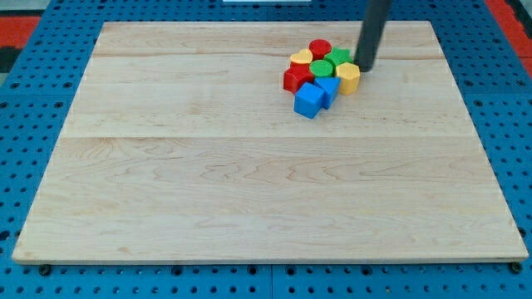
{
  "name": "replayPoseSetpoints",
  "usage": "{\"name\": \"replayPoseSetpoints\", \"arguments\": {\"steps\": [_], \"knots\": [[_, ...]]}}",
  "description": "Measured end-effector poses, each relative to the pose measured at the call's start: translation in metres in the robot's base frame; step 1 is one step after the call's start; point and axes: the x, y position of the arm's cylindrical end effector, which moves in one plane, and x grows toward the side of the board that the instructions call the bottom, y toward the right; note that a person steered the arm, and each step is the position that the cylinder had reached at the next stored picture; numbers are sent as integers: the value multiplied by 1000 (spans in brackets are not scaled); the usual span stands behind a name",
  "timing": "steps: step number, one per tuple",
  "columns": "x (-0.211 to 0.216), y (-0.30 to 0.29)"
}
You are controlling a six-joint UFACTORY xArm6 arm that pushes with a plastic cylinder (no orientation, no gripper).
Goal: Separate green circle from group of blocks
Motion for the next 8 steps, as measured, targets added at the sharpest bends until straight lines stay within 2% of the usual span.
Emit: {"name": "replayPoseSetpoints", "arguments": {"steps": [1, 4, 5, 7, 8], "knots": [[1, -50], [33, -84], [65, -102], [95, -122], [131, -121]]}}
